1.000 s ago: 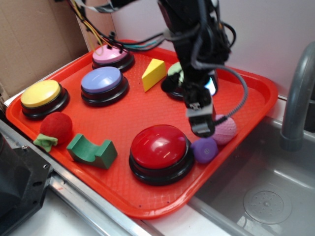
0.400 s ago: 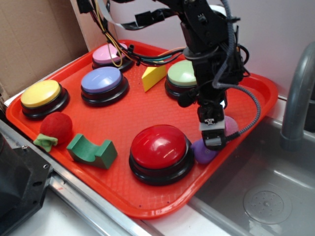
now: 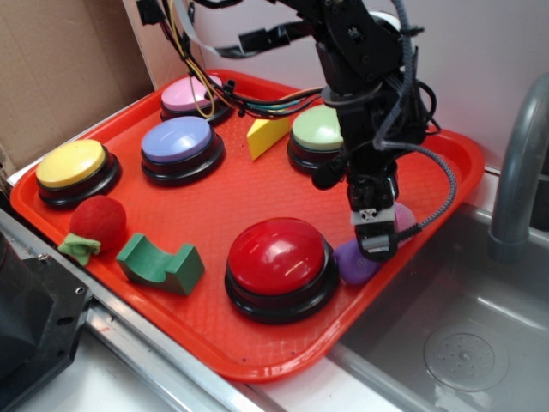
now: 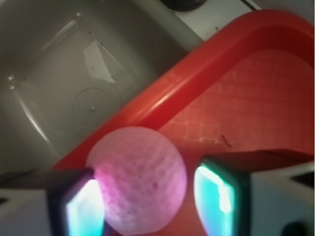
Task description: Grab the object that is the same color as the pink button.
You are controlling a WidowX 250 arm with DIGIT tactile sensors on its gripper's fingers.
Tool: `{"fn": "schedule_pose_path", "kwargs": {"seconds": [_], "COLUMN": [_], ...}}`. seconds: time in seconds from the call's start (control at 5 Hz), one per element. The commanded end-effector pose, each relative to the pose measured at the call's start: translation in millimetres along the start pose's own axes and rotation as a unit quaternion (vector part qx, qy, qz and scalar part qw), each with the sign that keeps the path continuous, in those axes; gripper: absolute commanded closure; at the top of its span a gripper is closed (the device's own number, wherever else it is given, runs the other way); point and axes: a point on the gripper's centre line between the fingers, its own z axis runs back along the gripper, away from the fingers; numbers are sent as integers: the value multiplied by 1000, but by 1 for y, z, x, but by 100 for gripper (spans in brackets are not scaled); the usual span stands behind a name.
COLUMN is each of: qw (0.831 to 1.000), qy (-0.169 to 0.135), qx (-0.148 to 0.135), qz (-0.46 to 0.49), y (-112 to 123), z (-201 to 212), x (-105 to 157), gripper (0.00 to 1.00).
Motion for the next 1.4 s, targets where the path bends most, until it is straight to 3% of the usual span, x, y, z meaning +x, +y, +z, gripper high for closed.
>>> {"fn": "schedule_pose_path", "kwargs": {"seconds": [0.0,0.2,0.6,0.8,1.0,1.2], "qw": [1000,1000,997,990,973,940], "qy": [-8,-1,-12,-22,-30,-29], "qx": [7,25,23,58,85,140], "qz": [-7,8,67,125,212,309], "y": [-3,-2,10,22,40,53], "z": [8,9,40,79,117,147], "x": [7,7,4,-3,-23,-50], "gripper": [100,100,100,100,100,100]}}
